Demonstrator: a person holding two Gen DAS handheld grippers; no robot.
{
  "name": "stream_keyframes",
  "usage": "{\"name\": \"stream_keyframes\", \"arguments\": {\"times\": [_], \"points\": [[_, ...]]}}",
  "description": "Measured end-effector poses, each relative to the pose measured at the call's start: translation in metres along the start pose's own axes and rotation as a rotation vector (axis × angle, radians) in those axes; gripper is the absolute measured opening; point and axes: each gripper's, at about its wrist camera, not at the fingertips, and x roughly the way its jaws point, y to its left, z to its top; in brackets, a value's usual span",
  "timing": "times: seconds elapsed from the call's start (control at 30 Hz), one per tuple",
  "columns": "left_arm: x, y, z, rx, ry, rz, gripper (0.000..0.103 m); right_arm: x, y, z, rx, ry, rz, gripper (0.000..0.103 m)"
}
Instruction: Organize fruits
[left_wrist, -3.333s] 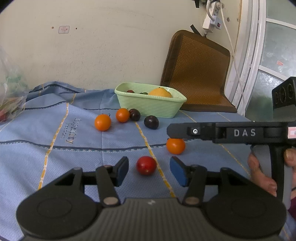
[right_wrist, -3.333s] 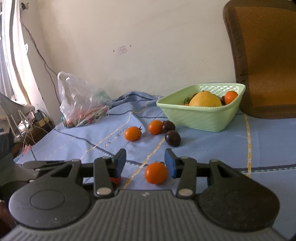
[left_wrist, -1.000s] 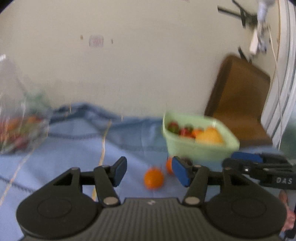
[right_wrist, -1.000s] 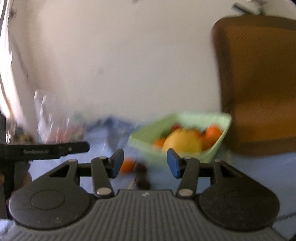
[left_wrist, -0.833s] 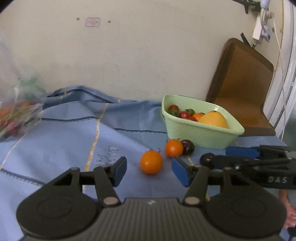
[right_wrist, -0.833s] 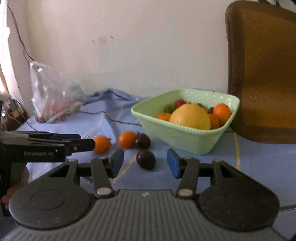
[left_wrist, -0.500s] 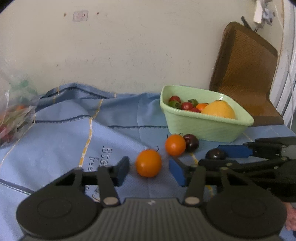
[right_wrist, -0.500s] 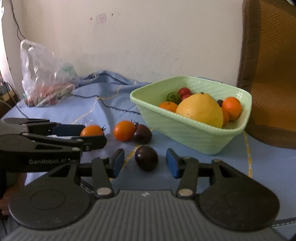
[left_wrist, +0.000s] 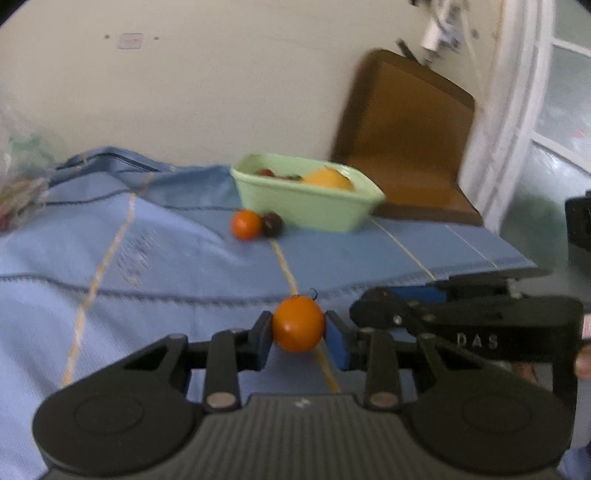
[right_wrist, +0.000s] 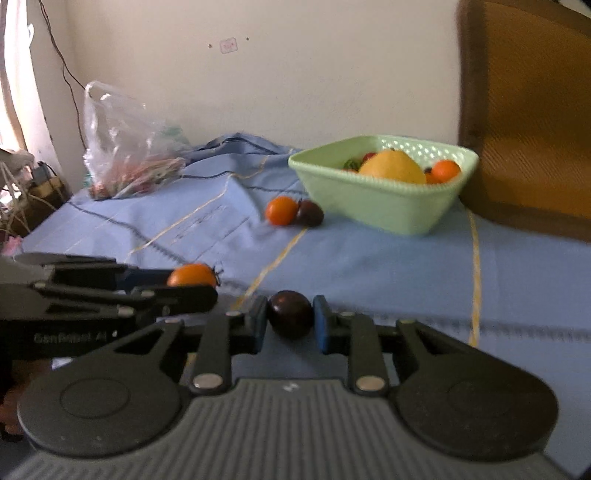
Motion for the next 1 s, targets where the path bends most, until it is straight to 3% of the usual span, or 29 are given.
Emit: {"name": "stream_keyframes", "arguments": {"times": [0.23,0.9,1.0], "points": [[0.001,-0.006,-0.002,0.023,-0.006,0.027,0.031,-0.001,0.019,-0.01,-0.077,-0.036,-0.071,0.031],[-0.001,-0.002,-0.003,-0.005,-0.013,0.025,0.031,-0.003,0.015,-0.012,-0.056,-0.044,-0.049,0.04],[-0.001,0.0,-0.003,-0.019,-0.016,0.029,0.036,-0.004,0.014,-0.012,-0.05,-0.05,-0.061,0.044]]}}
